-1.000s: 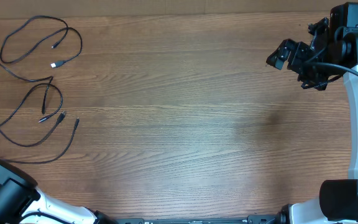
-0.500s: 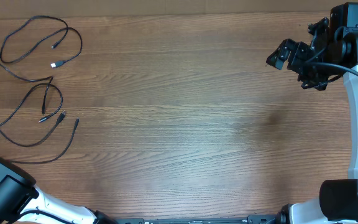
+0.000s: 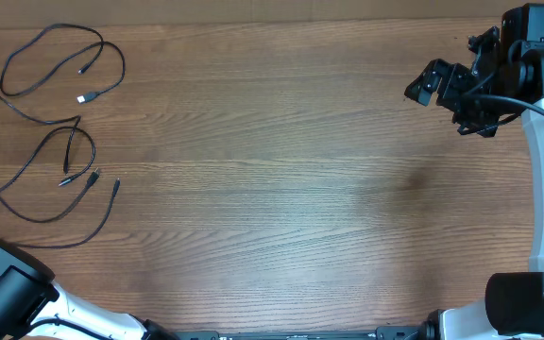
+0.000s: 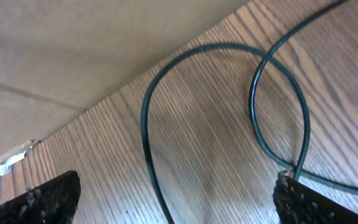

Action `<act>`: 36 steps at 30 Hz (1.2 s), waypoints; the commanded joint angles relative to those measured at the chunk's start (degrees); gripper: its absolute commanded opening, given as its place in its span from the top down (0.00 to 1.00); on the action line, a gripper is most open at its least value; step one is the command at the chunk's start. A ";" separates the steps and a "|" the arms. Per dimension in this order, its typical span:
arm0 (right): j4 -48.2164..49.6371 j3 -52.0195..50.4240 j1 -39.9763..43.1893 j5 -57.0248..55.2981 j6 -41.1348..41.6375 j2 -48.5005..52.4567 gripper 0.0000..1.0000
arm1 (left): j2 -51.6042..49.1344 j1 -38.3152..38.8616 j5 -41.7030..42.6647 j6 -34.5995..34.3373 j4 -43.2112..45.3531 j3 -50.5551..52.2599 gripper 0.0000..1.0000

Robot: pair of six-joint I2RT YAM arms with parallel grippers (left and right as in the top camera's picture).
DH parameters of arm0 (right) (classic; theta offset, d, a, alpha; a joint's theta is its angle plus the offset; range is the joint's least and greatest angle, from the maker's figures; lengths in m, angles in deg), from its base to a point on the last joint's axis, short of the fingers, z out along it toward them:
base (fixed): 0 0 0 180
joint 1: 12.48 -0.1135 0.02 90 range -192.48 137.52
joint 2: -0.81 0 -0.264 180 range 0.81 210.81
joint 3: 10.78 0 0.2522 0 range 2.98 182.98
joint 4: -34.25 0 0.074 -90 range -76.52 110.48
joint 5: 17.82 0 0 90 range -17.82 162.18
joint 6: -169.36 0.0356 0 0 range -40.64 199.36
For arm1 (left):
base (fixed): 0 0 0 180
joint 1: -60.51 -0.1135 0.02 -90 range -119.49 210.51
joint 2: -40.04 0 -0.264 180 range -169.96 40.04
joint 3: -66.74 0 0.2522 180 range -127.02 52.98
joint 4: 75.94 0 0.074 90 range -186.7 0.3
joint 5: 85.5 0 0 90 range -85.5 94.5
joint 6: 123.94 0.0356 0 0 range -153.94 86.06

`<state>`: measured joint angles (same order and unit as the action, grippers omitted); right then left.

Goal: Untangle cables

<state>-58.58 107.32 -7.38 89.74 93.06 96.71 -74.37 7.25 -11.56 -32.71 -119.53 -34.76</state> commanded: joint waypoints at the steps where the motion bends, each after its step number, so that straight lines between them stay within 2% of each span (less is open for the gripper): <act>1: 0.17 -0.09 -0.20 -0.37 -0.09 -0.63 0.00 | -0.59 0.02 0.04 1.11 -1.44 -0.85 0.12; 3: 0.17 -0.09 -0.20 -0.37 -0.07 -0.63 0.00 | -0.59 0.02 0.02 1.14 -2.21 -0.85 0.18; 6: 0.17 -0.09 -0.20 -0.37 -0.07 -0.63 0.00 | -0.59 -0.09 -0.04 1.14 -3.19 -0.85 0.18; 8: 0.17 -0.09 -0.20 -0.37 -0.07 -0.63 0.00 | -0.59 -0.15 -1.20 1.14 -3.34 -0.85 0.25; 14: 0.17 -0.09 -0.20 -0.37 -0.07 -0.63 0.00 | -0.61 -0.46 -2.40 0.96 -3.10 -0.85 0.16; 20: 0.17 -0.09 -0.20 -0.37 -0.09 -0.63 0.00 | -0.61 -0.46 -2.32 0.92 -3.15 -0.85 0.16; 33: 0.17 -0.09 -0.20 -0.37 -0.09 -0.63 0.00 | -0.61 -0.50 -2.43 -0.13 -3.98 -0.85 0.32; 36: 0.17 -0.09 -0.20 -0.37 -0.07 -0.63 0.00 | -0.61 -1.01 -3.56 -0.13 -3.98 -0.85 0.33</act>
<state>-58.60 107.32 -7.38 89.76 93.06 96.71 -74.37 7.15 -13.33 -32.27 -123.79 -34.76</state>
